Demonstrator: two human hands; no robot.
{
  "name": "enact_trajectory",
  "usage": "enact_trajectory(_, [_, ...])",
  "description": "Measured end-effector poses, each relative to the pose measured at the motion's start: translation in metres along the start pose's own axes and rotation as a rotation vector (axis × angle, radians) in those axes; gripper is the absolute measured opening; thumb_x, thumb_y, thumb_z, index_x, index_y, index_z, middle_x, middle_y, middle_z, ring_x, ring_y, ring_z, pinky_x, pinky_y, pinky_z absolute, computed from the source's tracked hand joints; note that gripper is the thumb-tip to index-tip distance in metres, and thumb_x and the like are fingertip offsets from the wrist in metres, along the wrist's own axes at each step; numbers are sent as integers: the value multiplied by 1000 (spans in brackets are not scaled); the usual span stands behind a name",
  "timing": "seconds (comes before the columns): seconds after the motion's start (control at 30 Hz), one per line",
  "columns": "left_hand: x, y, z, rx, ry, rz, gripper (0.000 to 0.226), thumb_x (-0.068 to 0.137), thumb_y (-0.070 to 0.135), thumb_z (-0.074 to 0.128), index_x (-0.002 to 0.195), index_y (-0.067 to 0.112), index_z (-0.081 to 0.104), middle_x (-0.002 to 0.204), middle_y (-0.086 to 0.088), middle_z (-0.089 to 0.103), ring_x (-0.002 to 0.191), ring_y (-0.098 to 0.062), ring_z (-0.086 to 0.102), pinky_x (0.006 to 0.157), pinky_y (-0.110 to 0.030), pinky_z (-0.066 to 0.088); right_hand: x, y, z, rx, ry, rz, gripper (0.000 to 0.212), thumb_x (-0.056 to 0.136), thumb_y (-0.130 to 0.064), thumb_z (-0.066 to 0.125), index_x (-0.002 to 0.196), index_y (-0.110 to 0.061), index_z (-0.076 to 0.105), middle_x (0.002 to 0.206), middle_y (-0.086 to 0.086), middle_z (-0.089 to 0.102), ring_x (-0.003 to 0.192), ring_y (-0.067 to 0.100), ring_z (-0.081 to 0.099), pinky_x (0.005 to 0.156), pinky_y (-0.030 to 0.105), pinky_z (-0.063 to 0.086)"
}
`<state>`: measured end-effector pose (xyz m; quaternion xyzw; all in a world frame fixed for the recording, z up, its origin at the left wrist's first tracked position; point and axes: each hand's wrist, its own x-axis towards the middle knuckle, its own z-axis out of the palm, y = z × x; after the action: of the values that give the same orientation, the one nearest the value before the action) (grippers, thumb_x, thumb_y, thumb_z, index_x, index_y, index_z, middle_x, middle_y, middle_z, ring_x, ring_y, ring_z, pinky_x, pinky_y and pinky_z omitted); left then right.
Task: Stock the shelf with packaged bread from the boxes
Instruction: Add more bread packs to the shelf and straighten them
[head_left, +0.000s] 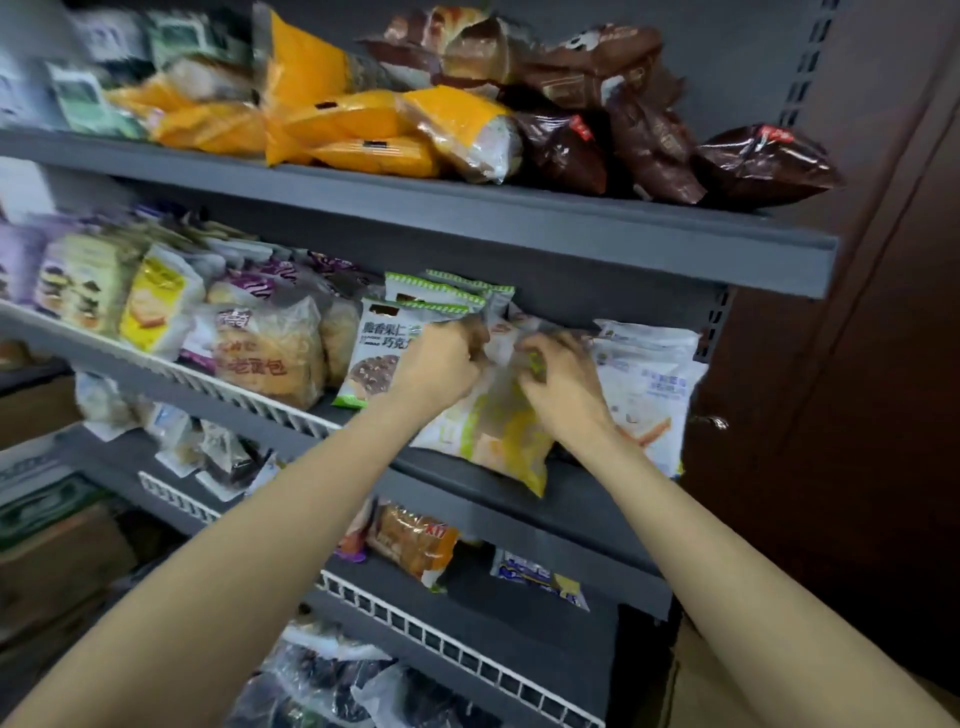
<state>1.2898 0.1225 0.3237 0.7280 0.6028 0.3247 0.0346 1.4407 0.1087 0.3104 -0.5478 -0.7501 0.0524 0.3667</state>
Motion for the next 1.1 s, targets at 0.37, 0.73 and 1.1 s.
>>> enact_trajectory(0.37, [-93, -273, -139, 72, 143, -329, 17, 93, 24, 52, 102, 15, 63, 95, -7, 71, 89, -28, 64, 68, -35, 52, 17, -247, 217, 237, -301, -304, 20, 92, -12, 49, 102, -12, 67, 100, 7, 69, 96, 23, 61, 87, 37, 48])
enact_trajectory(0.73, [-132, -597, -243, 127, -37, -705, 23, 93, 16, 47, 106, 7, 63, 94, -13, 66, 83, -29, 60, 68, -41, 52, 75, -456, 510, 170, -709, -264, 21, 96, -17, 47, 104, -13, 66, 103, 7, 67, 91, 25, 63, 80, 42, 54])
enact_trajectory(1.1, [-45, -938, -235, 189, -230, -976, 22, 93, 22, 51, 108, 9, 62, 104, -10, 64, 91, -27, 61, 76, -36, 52, 216, -535, 847, 35, -961, -187, 25, 95, -18, 49, 99, -5, 69, 95, 11, 68, 88, 28, 63, 76, 38, 54])
